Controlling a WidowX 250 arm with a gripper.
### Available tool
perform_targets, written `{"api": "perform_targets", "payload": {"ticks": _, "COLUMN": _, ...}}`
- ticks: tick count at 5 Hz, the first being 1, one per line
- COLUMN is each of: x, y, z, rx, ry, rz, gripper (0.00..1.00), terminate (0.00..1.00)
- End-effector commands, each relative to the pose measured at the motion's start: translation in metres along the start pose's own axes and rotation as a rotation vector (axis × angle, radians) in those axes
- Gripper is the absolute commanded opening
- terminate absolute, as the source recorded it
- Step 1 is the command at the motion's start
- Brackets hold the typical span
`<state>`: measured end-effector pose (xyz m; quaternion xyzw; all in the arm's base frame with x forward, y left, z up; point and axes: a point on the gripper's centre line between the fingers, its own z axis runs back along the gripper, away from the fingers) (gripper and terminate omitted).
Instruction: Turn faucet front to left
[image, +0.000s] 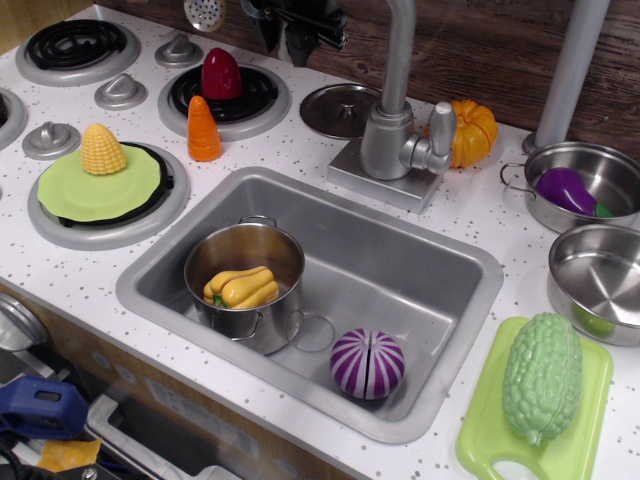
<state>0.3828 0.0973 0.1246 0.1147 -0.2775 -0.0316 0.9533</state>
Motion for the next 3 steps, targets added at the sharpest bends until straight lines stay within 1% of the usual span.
{"api": "perform_targets", "payload": {"ticks": 1, "x": 0.021, "y": 0.019, "z": -0.007, "rx": 0.029, "ry": -0.088, "rz": -0.048, "gripper": 0.00, "terminate": 0.00}}
{"api": "perform_targets", "payload": {"ticks": 2, "x": 0.029, "y": 0.025, "z": -0.016, "rx": 0.025, "ry": -0.112, "rz": -0.062, "gripper": 0.00, "terminate": 0.00}}
{"api": "perform_targets", "payload": {"ticks": 3, "x": 0.033, "y": 0.029, "z": -0.019, "rx": 0.032, "ry": -0.118, "rz": -0.098, "gripper": 0.00, "terminate": 1.00}}
